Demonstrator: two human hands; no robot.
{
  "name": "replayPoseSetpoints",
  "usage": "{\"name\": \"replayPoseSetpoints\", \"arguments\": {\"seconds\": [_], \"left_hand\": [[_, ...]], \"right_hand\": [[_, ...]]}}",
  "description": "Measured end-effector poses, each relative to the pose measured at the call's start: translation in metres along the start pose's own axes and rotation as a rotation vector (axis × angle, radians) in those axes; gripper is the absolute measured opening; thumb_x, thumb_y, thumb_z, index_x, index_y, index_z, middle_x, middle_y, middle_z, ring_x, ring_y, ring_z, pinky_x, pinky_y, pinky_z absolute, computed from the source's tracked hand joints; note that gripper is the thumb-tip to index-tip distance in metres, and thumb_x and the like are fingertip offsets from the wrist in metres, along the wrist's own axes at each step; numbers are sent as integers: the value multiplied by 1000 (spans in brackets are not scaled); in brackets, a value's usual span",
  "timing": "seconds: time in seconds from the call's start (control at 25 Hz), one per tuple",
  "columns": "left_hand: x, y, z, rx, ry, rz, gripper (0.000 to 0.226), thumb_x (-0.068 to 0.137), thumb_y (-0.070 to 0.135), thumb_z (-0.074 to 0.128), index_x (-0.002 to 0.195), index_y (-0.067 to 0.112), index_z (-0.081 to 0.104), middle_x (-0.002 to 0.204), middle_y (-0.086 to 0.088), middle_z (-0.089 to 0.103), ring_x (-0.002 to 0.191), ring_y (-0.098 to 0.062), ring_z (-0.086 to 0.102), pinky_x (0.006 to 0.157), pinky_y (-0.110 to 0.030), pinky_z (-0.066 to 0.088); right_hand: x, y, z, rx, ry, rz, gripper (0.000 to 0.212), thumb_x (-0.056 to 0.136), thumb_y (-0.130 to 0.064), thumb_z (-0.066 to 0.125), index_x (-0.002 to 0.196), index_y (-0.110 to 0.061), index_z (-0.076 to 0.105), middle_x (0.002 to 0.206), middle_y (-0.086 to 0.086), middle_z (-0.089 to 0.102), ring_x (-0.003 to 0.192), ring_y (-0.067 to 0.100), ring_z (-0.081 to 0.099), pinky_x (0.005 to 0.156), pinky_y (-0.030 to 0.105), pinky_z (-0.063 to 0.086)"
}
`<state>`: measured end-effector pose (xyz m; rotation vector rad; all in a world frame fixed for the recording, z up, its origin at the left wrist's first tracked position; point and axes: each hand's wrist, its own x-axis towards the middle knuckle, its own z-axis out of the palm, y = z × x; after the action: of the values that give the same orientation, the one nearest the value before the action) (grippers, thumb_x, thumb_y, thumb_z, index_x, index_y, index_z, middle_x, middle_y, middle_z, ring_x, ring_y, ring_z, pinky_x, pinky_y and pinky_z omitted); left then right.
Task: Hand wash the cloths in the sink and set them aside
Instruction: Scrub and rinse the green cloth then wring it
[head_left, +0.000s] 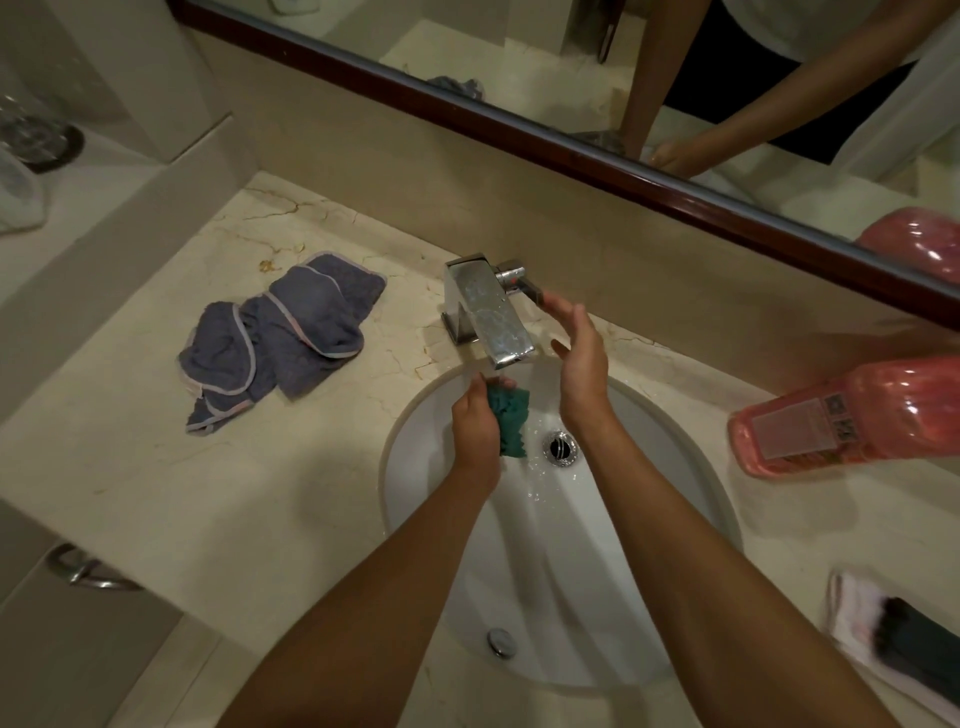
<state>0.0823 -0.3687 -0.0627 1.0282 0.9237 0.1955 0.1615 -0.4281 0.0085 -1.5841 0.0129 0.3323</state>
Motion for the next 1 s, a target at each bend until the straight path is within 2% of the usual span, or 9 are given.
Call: {"name": "replayPoseSetpoints", "arguments": {"seconds": [0.16,0.28,0.4,0.52,0.6,0.68,0.8,0.92,1.0], "left_hand": [[-13,6,3,-5,3,-7,46,109,35,35,85,13,69,85,-9,70,76,-19,67,68,-28,54],[-28,13,6,6,-7,-1,40,107,31,40,82,17,69,79,-2,71,75,-17,67,64,-29,54],[-52,18,12,20,-36,19,36,104,31,44,80,21,69,84,-3,72,84,-22,69,65,-32,55],[-80,25,25,50,-62,81,32,104,31,45,86,25,71,98,-9,73,97,-27,70,67,-31,57],[-103,33,34,78,-93,173,30,105,26,44,96,29,73,100,2,73,100,-14,70,71,-20,56],[-128,39,41,151,-176,231,31,108,23,39,118,28,69,115,11,69,108,-2,65,83,-13,53],[-160,46,47,388,-303,294,39,110,24,33,142,22,55,151,3,50,142,-6,39,119,-27,32],[-186,56,51,706,-336,460,43,110,20,28,147,18,49,156,2,44,149,-4,26,127,-32,8],[-198,64,51,658,-355,476,41,109,20,31,144,19,53,150,2,51,143,-8,39,124,-32,23]], "right_hand": [[-12,6,-5,81,-50,30,45,109,-39,22,118,-38,66,129,-17,65,126,-5,50,111,36,35],[-29,10,-11,71,-29,85,40,110,-38,23,121,-34,62,125,-18,63,122,-5,51,112,35,35],[-58,15,-19,53,25,189,31,108,-37,33,113,-33,63,119,-16,63,118,2,54,111,35,38],[-88,11,-32,182,62,367,26,104,-41,42,108,-31,66,112,-8,68,109,8,62,87,28,51],[-105,5,-40,389,22,449,33,105,-41,44,116,-21,68,113,4,72,106,15,68,81,29,53],[-119,-8,-51,573,-7,463,36,105,-37,45,124,-14,65,118,6,73,113,18,68,91,31,53],[-137,-31,-64,519,-10,421,39,106,-35,46,136,-13,58,129,3,68,122,20,63,103,36,49],[-153,-48,-77,489,41,397,40,107,-35,44,134,-11,60,129,6,68,120,22,64,101,37,50],[-160,-61,-83,513,93,407,37,107,-37,44,124,-13,66,116,7,74,109,19,70,85,31,55]]}}
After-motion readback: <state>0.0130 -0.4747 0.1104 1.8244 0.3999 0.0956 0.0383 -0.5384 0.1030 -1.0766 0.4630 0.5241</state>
